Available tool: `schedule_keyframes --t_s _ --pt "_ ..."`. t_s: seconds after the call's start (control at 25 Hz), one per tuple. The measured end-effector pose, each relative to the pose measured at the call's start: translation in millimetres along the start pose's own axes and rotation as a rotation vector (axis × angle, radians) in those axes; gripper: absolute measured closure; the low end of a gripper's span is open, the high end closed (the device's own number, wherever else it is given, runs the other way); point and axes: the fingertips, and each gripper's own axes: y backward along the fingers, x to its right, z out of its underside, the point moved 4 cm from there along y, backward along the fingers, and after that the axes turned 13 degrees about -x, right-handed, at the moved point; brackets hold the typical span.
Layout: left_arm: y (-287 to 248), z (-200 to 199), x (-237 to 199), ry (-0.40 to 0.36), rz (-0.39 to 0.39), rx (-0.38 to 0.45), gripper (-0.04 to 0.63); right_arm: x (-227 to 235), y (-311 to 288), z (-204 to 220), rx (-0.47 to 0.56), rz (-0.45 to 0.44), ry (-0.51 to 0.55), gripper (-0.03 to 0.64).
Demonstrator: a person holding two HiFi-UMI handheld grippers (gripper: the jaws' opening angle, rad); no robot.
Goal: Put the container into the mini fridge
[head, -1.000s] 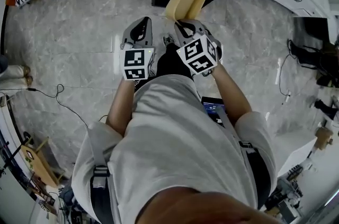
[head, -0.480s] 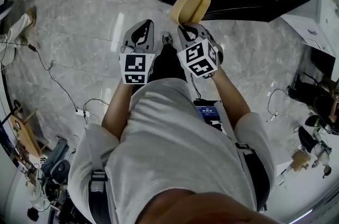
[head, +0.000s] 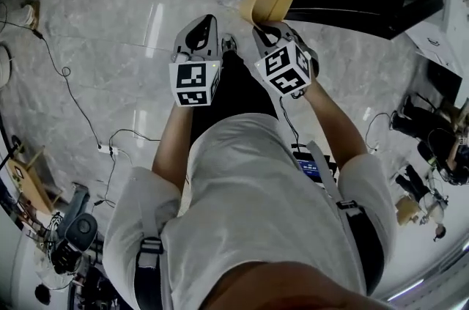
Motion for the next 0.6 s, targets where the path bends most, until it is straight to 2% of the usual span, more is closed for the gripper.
schedule_keyframes --t_s 0.12,0.36,0.44,0.6 --pt "-10 19 -16 -0.040 0.022 0.006 0.583 -13 -16 0 -0.021 0.013 0.011 0.574" --pt "-60 34 -13 0.000 0.031 0.043 0.583 9 -44 13 -0.073 0.022 0.011 0.574" --pt "-77 43 -18 0.042 0.027 0.044 0.583 17 -61 11 -0.093 0.023 0.017 0.574" --pt "-118 68 -39 0.183 0.013 0.055 0.583 37 -111 10 -0.138 0.002 0.031 0.574"
